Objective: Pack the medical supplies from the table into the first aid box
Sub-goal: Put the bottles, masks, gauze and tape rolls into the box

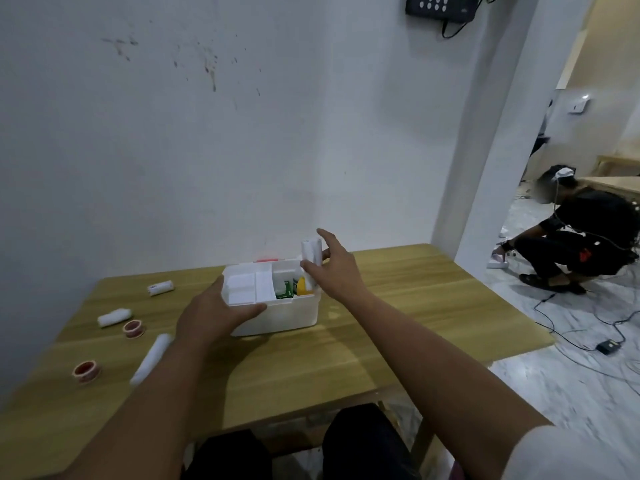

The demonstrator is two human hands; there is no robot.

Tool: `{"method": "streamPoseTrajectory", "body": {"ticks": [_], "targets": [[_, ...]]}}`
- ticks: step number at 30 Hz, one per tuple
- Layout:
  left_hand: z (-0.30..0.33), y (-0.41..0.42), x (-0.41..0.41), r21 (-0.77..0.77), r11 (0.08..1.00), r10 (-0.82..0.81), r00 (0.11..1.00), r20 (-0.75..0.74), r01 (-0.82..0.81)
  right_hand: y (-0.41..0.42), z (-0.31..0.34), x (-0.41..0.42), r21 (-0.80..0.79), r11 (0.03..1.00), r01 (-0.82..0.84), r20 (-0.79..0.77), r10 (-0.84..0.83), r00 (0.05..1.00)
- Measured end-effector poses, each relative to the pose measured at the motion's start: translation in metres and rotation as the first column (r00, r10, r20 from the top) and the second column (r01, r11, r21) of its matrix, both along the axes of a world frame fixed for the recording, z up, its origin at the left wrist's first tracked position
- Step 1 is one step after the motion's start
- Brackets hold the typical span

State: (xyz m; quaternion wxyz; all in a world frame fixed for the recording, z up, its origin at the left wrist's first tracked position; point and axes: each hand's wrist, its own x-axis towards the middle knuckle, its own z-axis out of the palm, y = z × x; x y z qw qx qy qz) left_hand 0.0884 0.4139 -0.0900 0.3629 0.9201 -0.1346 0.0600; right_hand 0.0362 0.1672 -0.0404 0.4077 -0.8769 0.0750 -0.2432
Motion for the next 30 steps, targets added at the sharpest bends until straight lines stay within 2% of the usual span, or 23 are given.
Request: {"method": "streamPoseTrajectory", "body": {"ticks": [10, 18, 23, 26, 30], "targets": [[-0.001, -0.001, 0.0, -0.022, 1.0, 0.0, 1.0, 0.019, 0.001, 0.017, -0.031, 0.003, -0.078, 0.995, 0.065, 0.108, -0.057, 0.993], [-0.002, -0.001, 0.001, -0.022, 1.0, 0.003, 1.0, 0.016, -0.003, 0.016, -0.048, 0.001, -0.2, 0.971, 0.131, 0.113, -0.109, 0.987], [-0.003, -0.001, 0.001, 0.004, 1.0, 0.01, 1.0, 0.016, -0.01, 0.008, -0.053, 0.003, -0.189, 0.971, 0.145, 0.17, -0.113, 0.979], [-0.003, -0.001, 0.002, 0.017, 1.0, 0.01, 1.0, 0.016, -0.01, 0.003, -0.049, 0.003, -0.238, 0.967, 0.095, 0.119, -0.068, 0.991], [-0.002, -0.001, 0.002, 0.017, 1.0, 0.002, 1.0, 0.008, -0.002, -0.002, -0.046, 0.004, -0.39, 0.919, 0.068, 0.059, -0.048, 0.997]]}}
